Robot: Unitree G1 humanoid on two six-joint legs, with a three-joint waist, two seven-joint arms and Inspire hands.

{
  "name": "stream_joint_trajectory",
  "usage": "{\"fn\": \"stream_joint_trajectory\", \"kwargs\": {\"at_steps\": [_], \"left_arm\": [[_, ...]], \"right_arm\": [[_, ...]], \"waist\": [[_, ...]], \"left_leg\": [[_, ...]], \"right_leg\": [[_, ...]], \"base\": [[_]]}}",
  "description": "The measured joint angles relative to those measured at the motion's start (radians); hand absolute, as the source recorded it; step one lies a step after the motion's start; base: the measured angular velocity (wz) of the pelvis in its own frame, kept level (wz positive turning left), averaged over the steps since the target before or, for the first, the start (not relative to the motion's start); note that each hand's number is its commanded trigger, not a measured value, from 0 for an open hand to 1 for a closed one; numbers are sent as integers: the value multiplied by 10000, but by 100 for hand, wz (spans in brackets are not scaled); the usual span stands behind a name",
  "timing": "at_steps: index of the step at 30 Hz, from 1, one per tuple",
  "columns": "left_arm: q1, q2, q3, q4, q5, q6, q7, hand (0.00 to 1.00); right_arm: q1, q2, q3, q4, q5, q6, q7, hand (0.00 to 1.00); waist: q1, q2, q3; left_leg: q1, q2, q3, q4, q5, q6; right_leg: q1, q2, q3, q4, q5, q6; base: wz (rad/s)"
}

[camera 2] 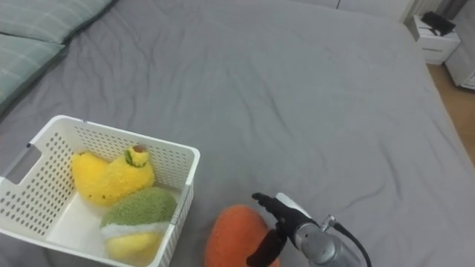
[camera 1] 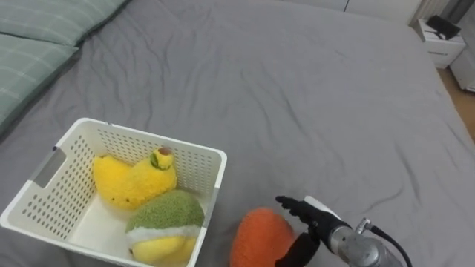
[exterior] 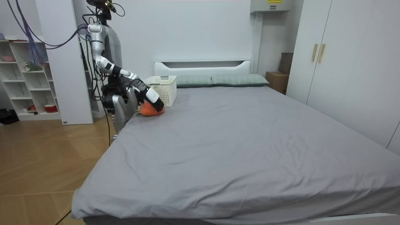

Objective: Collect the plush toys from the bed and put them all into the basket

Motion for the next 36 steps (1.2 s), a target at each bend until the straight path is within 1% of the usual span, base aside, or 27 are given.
{"fn": "stream_joint_trajectory", "kwargs": {"at_steps": [1, 2, 3, 4, 6, 7, 11, 14, 17, 20, 22, 26, 36], "left_arm": [[-10, 30, 2, -1, 0, 0, -23, 0], [-10, 35, 2, -1, 0, 1, -52, 0], [-8, 35, 2, -1, 0, 5, -71, 0], [-6, 34, 1, -1, 1, 20, -102, 0], [-6, 35, 12, 0, 5, 72, -173, 0], [-6, 35, 42, 2, 6, 89, -213, 0], [-2, 52, 53, 5, 8, 163, -252, 0], [-3, 48, 2, 15, 7, 184, -252, 0], [-3, 38, -35, 20, 6, 193, -259, 0], [-2, 35, -62, 26, 2, 226, -265, 0], [-4, 15, -79, 25, 1, 231, -266, 0], [-9, 2, -80, 25, 1, 234, -270, 0], [-18, 4, -78, -49, 2, 209, -336, 0]], "right_arm": [[3, 18, 5, 208, -103, 19, 106, 0], [2, 19, 4, 381, -200, 26, 149, 9], [2, 20, 4, 438, -277, 40, 166, 26], [-1, 25, 0, 460, -394, 145, 215, 44], [-49, 35, -4, 508, -510, 229, 334, 97], [-108, 61, -15, 584, -585, 231, 375, 100], [-279, 128, 16, 902, -813, 287, 394, 100], [-286, 200, 218, 1069, -882, 373, 440, 100], [-286, 303, 265, 1243, -882, 375, 502, 100], [-285, 303, 505, 1276, -872, 430, 511, 100], [-286, 305, 711, 1310, -866, 435, 502, 100], [-286, 308, 799, 1311, -812, 432, 480, 100], [-286, 307, 789, 1285, -799, 352, 354, 100]], "waist": [[47, -51, 28], [123, -73, 34], [146, -82, 33], [157, -100, 33], [168, -117, 21], [168, -119, 20], [254, -132, 10], [361, -169, -13], [417, -164, -8], [459, -149, 3], [465, -117, 39], [462, -91, 59], [429, -135, 29]], "left_leg": [[-12, 0, -6, -9, -1, 1], [-22, -1, -6, -11, -7, 7], [-23, -1, -8, -12, -11, 12], [-24, 0, -9, -13, -19, 15], [-23, 1, -9, -14, -24, 14], [-22, 2, -9, -14, -24, 14], [-18, 5, -10, -5, -23, 14], [-16, 6, -21, -3, -24, 13], [-18, 6, -28, -2, -24, 13], [-21, 8, -30, -4, -25, 12], [-21, 8, -26, -4, -25, 11], [-23, 8, -26, -7, -25, 11], [-30, 5, -36, 7, -24, 11]], "right_leg": [[-9, 0, -5, -2, 0, 1], [-20, 0, -3, -3, 2, 3], [-21, 0, -3, -3, 3, 5], [-21, 1, -3, -3, 4, 7], [-17, 3, -2, -3, 6, 8], [-16, 5, -2, -3, 7, 8], [-9, 12, 1, -2, 12, 7], [-4, 14, -5, -2, 14, 6], [-3, 14, -7, -3, 15, 7], [-5, 14, -37, -5, 15, 7], [-7, 14, -59, -6, 15, 7], [-14, 14, -62, -8, 14, 7], [3, 8, -88, -7, 15, 7]], "base": [[0], [0], [0], [0], [0], [0], [0], [0], [0], [0], [0], [0], [0]]}}
